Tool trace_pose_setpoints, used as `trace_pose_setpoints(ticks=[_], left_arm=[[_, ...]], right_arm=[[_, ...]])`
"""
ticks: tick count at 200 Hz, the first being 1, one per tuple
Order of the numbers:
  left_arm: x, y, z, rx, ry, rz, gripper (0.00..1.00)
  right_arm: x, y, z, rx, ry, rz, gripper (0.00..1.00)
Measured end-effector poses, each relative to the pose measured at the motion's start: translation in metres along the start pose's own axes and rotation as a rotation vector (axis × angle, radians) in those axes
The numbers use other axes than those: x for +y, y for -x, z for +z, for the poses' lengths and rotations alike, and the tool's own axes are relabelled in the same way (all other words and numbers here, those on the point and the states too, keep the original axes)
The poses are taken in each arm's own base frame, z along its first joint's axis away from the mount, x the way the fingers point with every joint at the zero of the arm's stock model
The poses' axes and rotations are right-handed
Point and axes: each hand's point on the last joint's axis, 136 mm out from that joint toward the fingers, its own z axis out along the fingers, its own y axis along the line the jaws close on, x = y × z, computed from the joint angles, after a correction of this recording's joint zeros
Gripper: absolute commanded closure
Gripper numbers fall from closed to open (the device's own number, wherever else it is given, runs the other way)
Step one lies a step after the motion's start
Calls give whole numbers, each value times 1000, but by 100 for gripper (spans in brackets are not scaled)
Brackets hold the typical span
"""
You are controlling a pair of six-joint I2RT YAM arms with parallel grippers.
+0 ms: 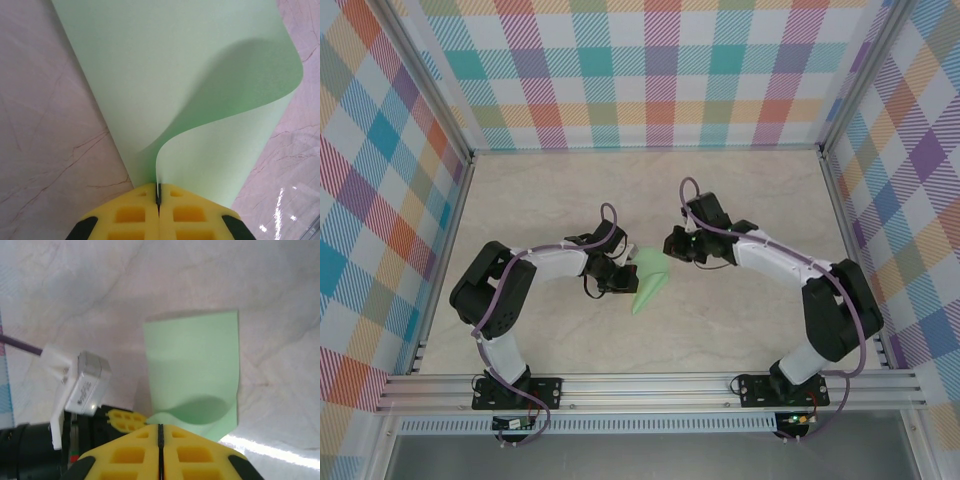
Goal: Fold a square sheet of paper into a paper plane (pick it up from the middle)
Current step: Third fold the triangle at the center of the table.
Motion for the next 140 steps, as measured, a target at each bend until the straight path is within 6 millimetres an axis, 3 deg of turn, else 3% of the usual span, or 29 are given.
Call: trace_pose_setpoints(ticks=[13, 32, 56, 85, 140], left_arm=[[0, 0, 0, 0, -1, 1, 96], [0, 0, 0, 1, -2, 2, 96], [0, 0, 0, 1, -3, 2, 96], [0, 0, 1, 1, -3, 2, 96], [-1, 0, 1, -2, -21, 3, 96]], right_arm=[[-7, -21, 12, 37, 34, 39, 94], [-15, -68, 28, 131, 39, 73, 95], [8, -103, 37, 190, 81, 38, 95], [27, -114, 46, 199, 131, 44, 95], [15, -134, 69, 252, 84, 89, 95]])
